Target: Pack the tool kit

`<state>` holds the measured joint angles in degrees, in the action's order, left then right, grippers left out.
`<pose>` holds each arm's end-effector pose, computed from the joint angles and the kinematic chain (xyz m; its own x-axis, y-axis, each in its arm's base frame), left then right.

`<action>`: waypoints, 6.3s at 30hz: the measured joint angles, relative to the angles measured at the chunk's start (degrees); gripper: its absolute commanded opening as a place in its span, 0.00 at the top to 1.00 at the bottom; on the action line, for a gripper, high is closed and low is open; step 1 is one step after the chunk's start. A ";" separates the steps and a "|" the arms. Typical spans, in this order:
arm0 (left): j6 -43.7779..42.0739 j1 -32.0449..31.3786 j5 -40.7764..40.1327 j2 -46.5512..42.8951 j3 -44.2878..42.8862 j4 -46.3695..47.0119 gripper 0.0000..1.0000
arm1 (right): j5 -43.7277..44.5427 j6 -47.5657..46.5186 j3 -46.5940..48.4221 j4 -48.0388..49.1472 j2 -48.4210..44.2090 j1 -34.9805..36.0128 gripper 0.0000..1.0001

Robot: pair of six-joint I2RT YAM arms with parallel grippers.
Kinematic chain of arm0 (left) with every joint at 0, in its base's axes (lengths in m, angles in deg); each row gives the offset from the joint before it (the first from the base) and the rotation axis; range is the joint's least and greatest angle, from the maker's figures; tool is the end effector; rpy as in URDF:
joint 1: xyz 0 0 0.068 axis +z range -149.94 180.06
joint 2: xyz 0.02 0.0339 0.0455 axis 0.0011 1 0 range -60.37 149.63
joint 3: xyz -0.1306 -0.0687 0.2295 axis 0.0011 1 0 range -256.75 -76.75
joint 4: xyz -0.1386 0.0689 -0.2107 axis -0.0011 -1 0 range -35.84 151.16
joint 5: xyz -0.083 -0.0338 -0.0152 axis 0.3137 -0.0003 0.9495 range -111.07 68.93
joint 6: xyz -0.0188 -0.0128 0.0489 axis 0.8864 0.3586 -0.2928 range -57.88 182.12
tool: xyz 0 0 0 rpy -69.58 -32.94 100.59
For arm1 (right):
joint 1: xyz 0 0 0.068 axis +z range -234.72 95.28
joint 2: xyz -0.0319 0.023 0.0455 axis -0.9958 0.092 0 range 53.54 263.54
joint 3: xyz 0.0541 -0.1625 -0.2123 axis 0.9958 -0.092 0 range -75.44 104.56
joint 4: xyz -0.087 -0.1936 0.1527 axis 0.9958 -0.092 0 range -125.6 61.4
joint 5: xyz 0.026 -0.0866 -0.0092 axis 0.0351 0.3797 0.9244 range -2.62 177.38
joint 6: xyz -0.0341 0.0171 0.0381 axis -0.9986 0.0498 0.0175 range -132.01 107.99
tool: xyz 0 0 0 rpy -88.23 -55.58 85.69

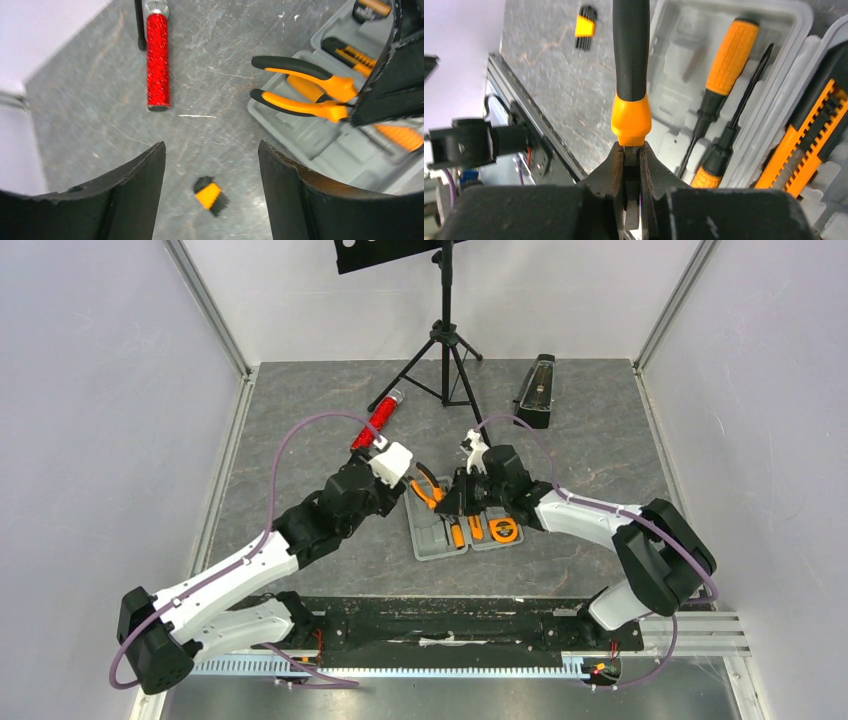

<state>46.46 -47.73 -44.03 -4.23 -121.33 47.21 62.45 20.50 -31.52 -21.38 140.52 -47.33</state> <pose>0.1588 -0.1546 0.2964 -0.1583 0.5445 -0.8237 0.5072 0.7606 0.4053 0.2389 0.2015 0.1914 -0.8341 -0.0241 -0.5510 -0.4433 0.6238 0.6438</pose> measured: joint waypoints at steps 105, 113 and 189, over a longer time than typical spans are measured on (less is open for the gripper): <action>55.67 16.00 25.11 29.16 3.91 13.64 0.57 | 15.41 -15.58 10.71 -10.38 4.48 6.51 0.06; 55.69 15.93 25.05 31.47 2.91 14.82 0.67 | 15.19 -17.14 8.55 -6.45 4.59 5.84 0.49; 54.80 16.79 24.81 37.40 -5.16 8.52 0.80 | 16.72 -17.51 18.97 -12.11 17.90 3.48 0.92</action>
<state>101.26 -30.94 -19.23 33.17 -126.49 55.73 79.17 2.99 -12.55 -33.48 158.42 -43.86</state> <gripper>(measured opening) 0.298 0.104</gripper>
